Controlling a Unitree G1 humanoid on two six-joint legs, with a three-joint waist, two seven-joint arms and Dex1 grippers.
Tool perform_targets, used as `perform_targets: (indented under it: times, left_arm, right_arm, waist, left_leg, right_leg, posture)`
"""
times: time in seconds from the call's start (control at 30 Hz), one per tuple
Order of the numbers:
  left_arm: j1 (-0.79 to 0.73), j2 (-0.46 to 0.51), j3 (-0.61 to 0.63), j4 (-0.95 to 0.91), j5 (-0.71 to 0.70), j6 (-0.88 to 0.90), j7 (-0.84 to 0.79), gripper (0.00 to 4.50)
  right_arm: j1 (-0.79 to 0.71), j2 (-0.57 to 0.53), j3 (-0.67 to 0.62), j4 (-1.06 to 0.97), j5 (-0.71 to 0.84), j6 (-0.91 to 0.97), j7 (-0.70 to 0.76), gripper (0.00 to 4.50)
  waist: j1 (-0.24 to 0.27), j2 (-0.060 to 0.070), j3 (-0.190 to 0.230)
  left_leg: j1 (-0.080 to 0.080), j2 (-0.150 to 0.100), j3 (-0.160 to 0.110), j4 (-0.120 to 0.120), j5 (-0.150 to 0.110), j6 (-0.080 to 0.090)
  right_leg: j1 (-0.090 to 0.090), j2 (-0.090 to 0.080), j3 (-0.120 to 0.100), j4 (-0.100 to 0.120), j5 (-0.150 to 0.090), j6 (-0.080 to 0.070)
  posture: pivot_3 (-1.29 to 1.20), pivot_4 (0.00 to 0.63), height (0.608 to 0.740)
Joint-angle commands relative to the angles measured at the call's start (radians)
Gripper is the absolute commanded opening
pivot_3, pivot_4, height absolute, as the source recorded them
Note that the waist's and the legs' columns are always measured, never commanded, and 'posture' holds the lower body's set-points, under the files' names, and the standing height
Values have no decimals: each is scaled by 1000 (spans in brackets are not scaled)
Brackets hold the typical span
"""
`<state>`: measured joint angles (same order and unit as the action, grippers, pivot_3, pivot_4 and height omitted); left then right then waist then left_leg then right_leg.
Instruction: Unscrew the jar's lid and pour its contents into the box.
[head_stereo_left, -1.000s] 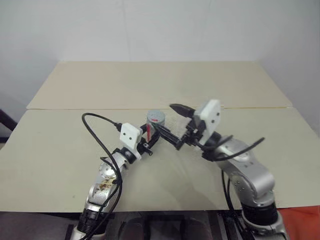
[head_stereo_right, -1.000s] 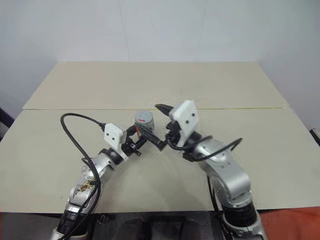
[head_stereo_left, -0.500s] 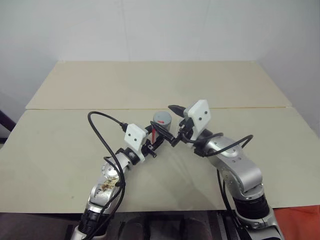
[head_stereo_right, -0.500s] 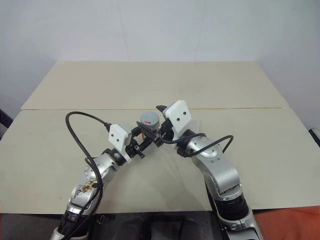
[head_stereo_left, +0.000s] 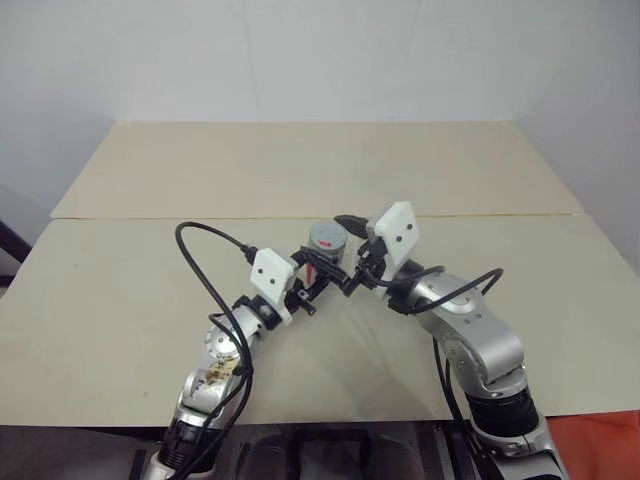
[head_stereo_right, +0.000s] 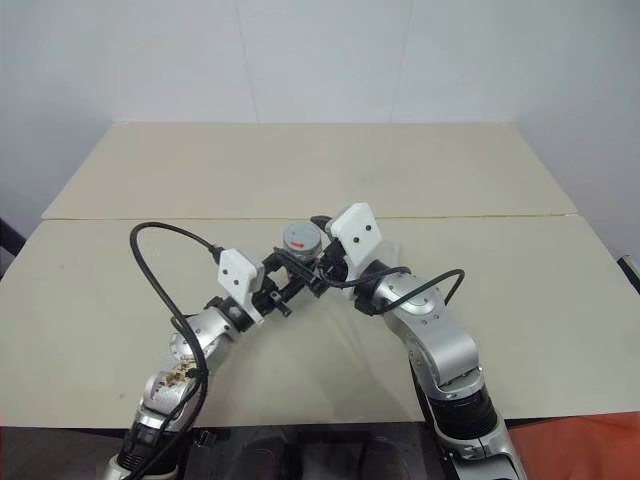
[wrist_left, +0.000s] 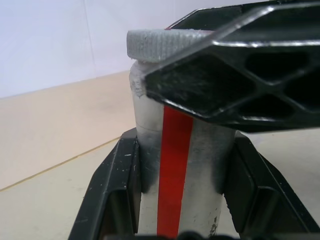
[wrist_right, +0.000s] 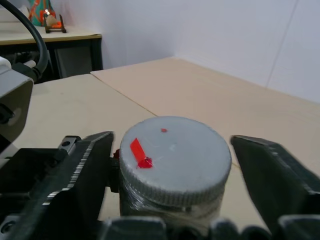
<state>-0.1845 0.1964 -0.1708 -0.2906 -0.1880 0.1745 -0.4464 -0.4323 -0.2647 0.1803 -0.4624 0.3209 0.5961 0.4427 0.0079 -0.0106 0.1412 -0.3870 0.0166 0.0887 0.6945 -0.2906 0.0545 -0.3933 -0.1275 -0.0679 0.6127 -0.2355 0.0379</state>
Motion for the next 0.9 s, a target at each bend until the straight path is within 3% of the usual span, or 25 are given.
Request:
perform_targets:
  times: [0.03, 0.37, 0.67, 0.9]
  left_arm:
    - [5, 1, -2, -22, 5, -32, -6, 1863]
    - [21, 33, -5, -39, -15, -13, -48, 1863]
    - [7, 145, 11, -73, -136, 34, -208, 1863]
    - [-13, 181, -6, -86, -171, 43, -281, 1863]
  right_arm:
    - [-14, 3, -23, -35, 17, -3, 0, 2933]
    - [-2, -13, -26, -34, 43, -21, 30, 2877]
    - [-62, -113, -49, 98, 159, -93, 327, 2877]
    - [-227, -144, -18, 329, 206, -137, 634, 2877]
  waist:
    - [0, 0, 0]
    - [0, 0, 0]
    - [-4, 0, 0]
    - [-8, 0, 0]
  left_leg:
    - [0, 0, 0, 0, 0, 0]
    - [-1, 0, 0, 0, 0, 0]
    - [0, 0, 0, 0, 0, 1]
    - [0, 0, 0, 0, -1, 1]
  right_leg:
    - [0, 0, 0, 0, 0, 0]
    - [-1, 0, 0, 0, 0, 0]
    - [-1, 0, 0, -1, 0, 0]
    - [-1, 0, 1, 0, 0, 0]
  posture:
    - [0, 150, 740]
    - [0, 150, 740]
    - [0, 150, 740]
    - [0, 150, 740]
